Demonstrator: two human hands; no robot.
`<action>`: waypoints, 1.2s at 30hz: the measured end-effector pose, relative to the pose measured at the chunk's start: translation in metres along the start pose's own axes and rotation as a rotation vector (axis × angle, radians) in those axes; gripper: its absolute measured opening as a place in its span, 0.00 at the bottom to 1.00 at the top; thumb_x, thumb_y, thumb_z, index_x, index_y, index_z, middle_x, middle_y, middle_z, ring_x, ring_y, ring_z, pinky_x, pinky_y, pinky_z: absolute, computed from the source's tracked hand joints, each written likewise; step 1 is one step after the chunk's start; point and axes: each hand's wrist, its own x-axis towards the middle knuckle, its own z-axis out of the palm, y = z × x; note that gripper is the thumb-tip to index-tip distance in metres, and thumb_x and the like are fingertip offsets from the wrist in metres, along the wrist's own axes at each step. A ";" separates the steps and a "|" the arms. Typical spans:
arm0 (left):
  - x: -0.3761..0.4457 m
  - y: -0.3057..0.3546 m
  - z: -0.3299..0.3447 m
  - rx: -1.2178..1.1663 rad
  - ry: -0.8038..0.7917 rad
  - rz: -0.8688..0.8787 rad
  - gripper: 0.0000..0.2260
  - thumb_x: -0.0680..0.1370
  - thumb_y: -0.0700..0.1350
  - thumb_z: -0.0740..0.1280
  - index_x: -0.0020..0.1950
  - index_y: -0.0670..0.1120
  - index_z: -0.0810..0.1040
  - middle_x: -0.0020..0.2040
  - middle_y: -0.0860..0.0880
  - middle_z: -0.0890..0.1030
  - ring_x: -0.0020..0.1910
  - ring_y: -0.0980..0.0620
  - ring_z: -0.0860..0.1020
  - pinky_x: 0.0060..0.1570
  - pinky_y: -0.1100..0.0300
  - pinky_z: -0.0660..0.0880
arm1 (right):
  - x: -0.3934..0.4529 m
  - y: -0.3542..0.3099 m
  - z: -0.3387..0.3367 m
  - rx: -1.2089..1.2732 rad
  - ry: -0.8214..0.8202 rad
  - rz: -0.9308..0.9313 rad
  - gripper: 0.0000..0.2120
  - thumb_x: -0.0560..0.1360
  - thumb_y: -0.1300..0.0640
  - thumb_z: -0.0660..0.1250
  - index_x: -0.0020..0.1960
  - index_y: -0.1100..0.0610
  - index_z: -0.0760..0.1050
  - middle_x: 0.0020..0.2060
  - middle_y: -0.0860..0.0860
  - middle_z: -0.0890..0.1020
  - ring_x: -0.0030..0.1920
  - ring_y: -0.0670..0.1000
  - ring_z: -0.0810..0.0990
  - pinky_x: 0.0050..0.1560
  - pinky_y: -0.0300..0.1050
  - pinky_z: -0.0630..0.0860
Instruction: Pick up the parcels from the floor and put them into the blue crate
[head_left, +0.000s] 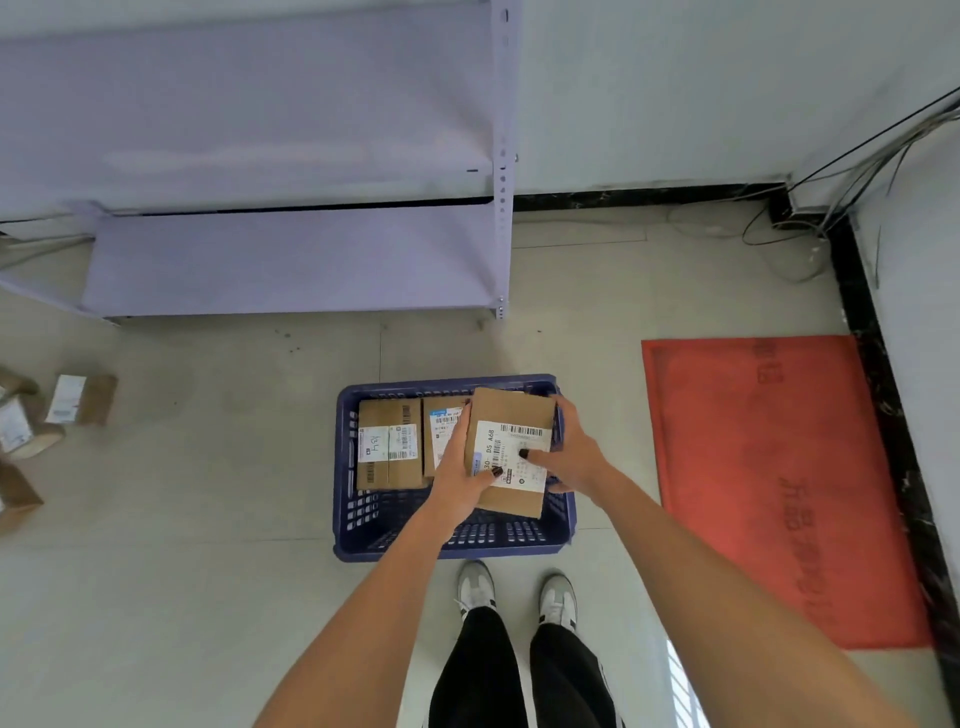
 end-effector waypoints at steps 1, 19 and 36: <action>0.006 -0.012 0.000 0.001 -0.013 -0.010 0.41 0.73 0.26 0.65 0.77 0.53 0.51 0.74 0.47 0.62 0.70 0.47 0.66 0.64 0.45 0.72 | 0.006 0.010 0.005 0.022 -0.006 0.031 0.38 0.74 0.63 0.67 0.72 0.39 0.49 0.60 0.56 0.75 0.56 0.58 0.76 0.50 0.60 0.80; 0.131 -0.229 0.072 0.225 0.064 -0.153 0.47 0.67 0.73 0.57 0.77 0.50 0.44 0.70 0.43 0.71 0.55 0.45 0.79 0.31 0.79 0.69 | 0.167 0.191 0.075 -0.187 0.155 0.155 0.32 0.75 0.62 0.65 0.75 0.54 0.54 0.66 0.53 0.75 0.64 0.56 0.74 0.62 0.48 0.73; 0.165 -0.300 0.079 0.250 0.087 -0.157 0.34 0.77 0.38 0.62 0.71 0.63 0.47 0.36 0.63 0.67 0.37 0.60 0.71 0.37 0.66 0.71 | 0.208 0.243 0.093 -0.329 0.097 0.192 0.36 0.75 0.56 0.66 0.75 0.55 0.49 0.65 0.56 0.73 0.62 0.57 0.76 0.59 0.53 0.77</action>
